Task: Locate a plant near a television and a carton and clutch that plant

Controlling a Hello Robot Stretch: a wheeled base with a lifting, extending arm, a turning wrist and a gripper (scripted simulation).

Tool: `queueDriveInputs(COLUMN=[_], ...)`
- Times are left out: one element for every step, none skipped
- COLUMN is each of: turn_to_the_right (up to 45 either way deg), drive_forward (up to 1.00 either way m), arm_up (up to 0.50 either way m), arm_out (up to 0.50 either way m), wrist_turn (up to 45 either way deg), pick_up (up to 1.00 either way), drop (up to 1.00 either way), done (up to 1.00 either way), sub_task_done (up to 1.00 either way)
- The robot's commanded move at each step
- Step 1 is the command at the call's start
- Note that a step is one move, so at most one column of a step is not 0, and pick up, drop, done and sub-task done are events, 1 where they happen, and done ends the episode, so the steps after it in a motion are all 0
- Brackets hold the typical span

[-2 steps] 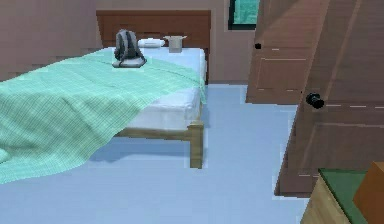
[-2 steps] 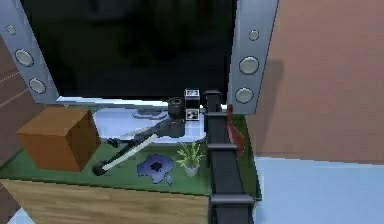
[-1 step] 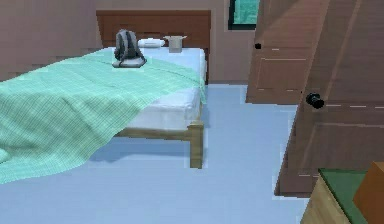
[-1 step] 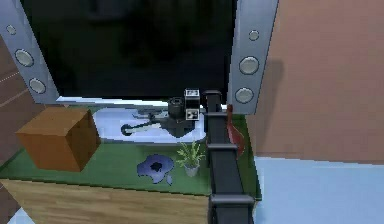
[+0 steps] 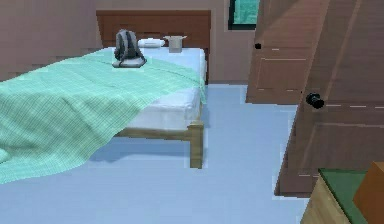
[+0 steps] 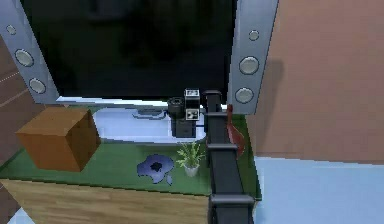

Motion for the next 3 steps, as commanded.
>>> queueDriveInputs(turn_to_the_right=[0.0,0.0,0.0], drive_forward=[0.00,0.00,0.00], arm_up=[0.00,-0.30,0.00], arm_out=[0.00,0.00,0.00], wrist_turn=[9.0,0.0,0.0], pick_up=[0.00,0.00,1.00], drop=[0.00,0.00,0.00], done=[0.00,0.00,0.00], sub_task_done=[0.00,0.00,0.00])
